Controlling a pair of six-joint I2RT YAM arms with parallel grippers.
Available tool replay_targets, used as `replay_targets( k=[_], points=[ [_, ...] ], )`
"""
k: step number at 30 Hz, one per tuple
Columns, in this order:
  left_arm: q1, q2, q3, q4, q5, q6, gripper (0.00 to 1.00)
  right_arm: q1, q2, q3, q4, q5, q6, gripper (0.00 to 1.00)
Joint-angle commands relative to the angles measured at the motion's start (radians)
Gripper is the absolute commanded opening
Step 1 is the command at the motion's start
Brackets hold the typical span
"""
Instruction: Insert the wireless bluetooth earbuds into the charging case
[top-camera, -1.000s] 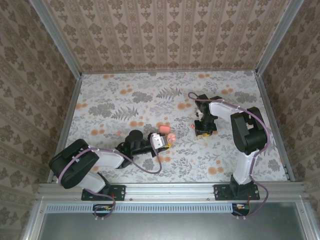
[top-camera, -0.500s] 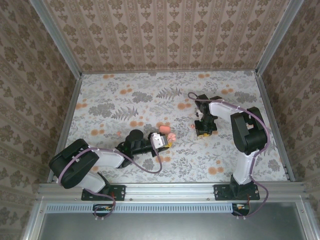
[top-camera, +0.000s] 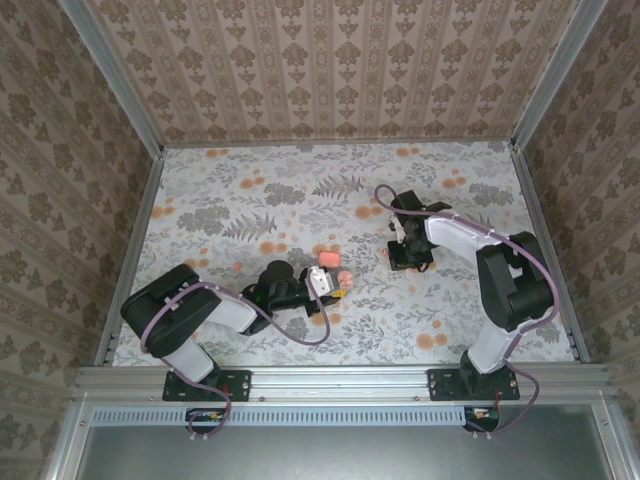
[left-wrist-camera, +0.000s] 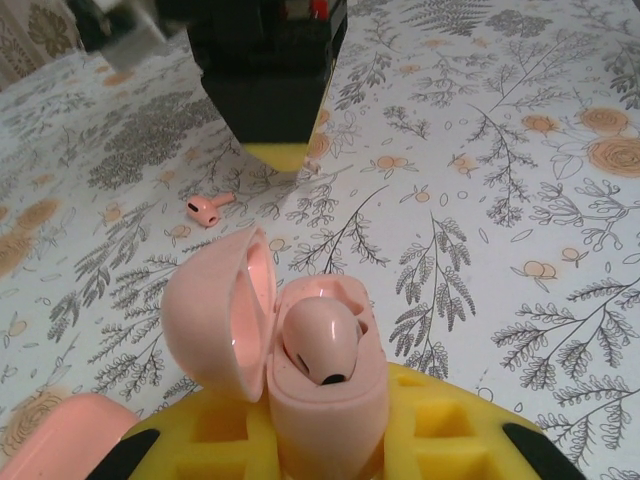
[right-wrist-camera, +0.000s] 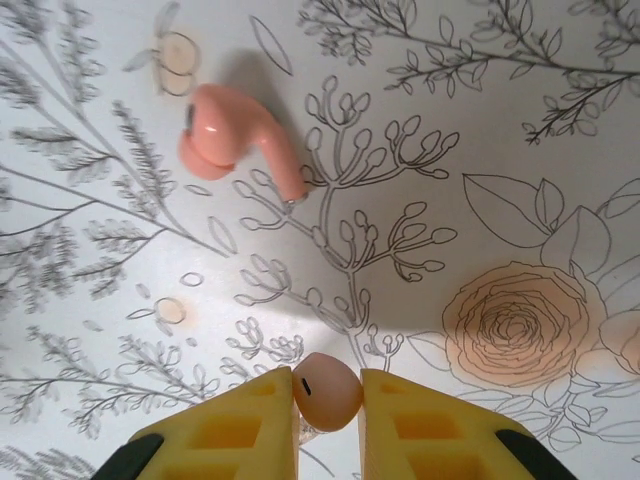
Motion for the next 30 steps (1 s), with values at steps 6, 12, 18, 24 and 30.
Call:
replay_targets(
  k=[6, 12, 18, 24, 30],
  points=[
    [-0.004, 0.126, 0.041, 0.174, 0.009, -0.081, 0.11, 0.055, -0.175, -0.118, 0.165, 0.006, 0.003, 0.2],
    [-0.003, 0.165, 0.06, 0.188, -0.023, -0.115, 0.11, 0.111, -0.27, -0.191, 0.313, 0.006, 0.004, 0.2],
    [-0.004, 0.183, 0.075, 0.206, -0.044, -0.154, 0.11, 0.162, -0.349, -0.264, 0.453, -0.002, 0.016, 0.2],
    [-0.003, 0.186, 0.087, 0.208, -0.067, -0.181, 0.11, 0.202, -0.398, -0.322, 0.549, -0.002, 0.03, 0.2],
    [-0.003, 0.196, 0.099, 0.238, -0.068, -0.225, 0.11, 0.239, -0.437, -0.379, 0.64, -0.003, 0.038, 0.2]
  ],
)
